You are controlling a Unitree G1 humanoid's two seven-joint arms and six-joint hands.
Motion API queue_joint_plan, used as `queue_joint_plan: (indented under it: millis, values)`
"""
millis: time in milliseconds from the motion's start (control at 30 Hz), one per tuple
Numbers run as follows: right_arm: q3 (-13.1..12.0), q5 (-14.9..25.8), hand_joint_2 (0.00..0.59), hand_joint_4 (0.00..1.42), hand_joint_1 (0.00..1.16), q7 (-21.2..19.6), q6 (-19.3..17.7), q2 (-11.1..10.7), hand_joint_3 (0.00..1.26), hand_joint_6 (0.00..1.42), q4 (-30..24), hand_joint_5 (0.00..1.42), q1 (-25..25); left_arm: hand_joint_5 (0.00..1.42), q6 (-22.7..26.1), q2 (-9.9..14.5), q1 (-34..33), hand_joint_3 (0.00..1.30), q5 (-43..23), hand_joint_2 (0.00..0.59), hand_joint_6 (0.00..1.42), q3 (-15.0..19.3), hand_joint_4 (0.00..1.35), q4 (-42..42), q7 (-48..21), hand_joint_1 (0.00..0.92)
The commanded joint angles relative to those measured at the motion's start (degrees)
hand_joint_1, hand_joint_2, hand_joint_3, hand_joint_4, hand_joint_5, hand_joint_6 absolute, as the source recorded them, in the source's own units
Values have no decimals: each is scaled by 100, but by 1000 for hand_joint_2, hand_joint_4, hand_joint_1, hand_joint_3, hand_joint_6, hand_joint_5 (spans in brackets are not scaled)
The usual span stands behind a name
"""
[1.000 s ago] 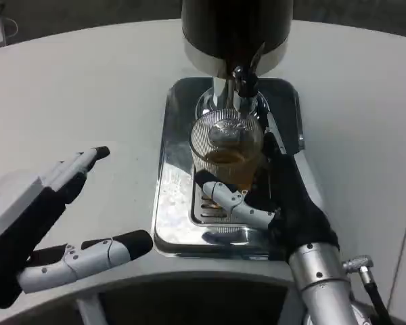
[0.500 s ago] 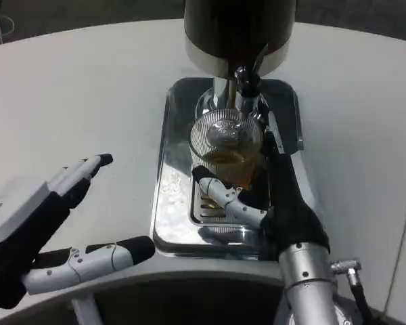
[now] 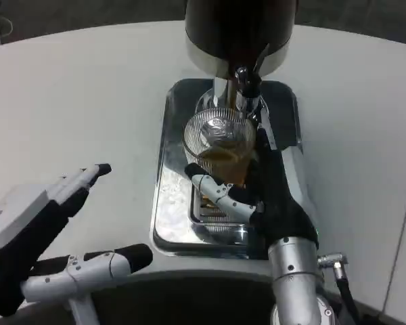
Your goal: Grasp the cup under the faucet to collect the drink, then remove the cup.
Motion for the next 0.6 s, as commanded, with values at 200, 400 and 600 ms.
queue_joint_plan:
  millis: [200,400,600]
  values:
    - [-121,127,225,225,778,-447,367,382,152,176,346,294,-69,2,-6,76,125,48,7,22,141,103,0,-14,-137,0]
    - [-173,246,233,388,803,-782,372,475,294,330,388,446,-20,2,-25,77,169,48,27,22,141,43,0,12,-166,0]
    - [-248,477,234,515,831,-1060,302,554,402,519,376,592,113,2,-33,75,146,48,39,22,141,7,0,48,-163,0]
